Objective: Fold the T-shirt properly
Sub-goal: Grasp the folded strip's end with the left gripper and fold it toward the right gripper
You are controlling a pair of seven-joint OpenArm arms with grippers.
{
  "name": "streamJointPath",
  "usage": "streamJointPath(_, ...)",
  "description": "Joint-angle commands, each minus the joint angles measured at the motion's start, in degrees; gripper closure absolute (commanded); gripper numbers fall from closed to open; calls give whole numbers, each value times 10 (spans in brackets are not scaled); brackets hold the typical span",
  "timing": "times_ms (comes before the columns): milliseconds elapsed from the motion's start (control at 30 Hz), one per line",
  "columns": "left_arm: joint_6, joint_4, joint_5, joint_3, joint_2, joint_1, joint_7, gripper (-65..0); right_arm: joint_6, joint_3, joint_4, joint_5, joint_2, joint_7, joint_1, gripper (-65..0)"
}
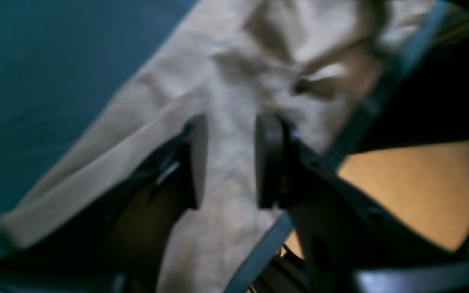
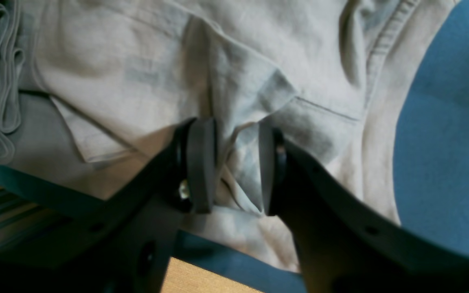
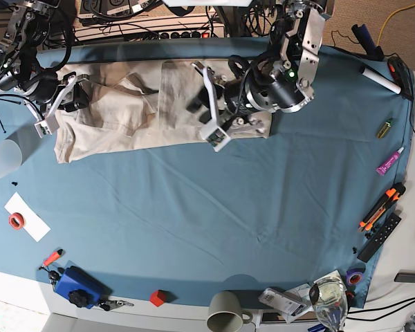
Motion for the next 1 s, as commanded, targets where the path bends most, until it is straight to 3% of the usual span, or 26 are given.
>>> streamJointPath(0, 0, 17, -6, -7, 2, 3, -8, -166, 0, 5, 10, 14, 14, 13, 5, -187)
streamJointPath(300, -5, 50, -66, -91, -34, 68, -17, -165, 0, 6, 10, 37, 23, -4, 37, -187)
streamJointPath(500, -7, 52, -82, -112, -35, 90, -17, -165, 1, 6, 10, -1, 23, -11, 41, -194)
streamJointPath(667, -7, 52, -82, -111, -35, 111, -22, -165, 3, 6, 10, -36, 23, 5, 39, -355)
streamJointPath(733, -7, 52, -82, -112, -35, 121, -22, -165, 0, 6, 10, -37, 23, 5, 41, -356)
streamJointPath(833, -7, 52, -82, -111, -35, 134, -21, -165, -46, 10, 10, -32, 22, -1, 55, -356)
streamJointPath(967, -7, 52, -82, -111, -35, 136, -21, -165, -50, 52, 10, -33, 23, 9, 94, -356)
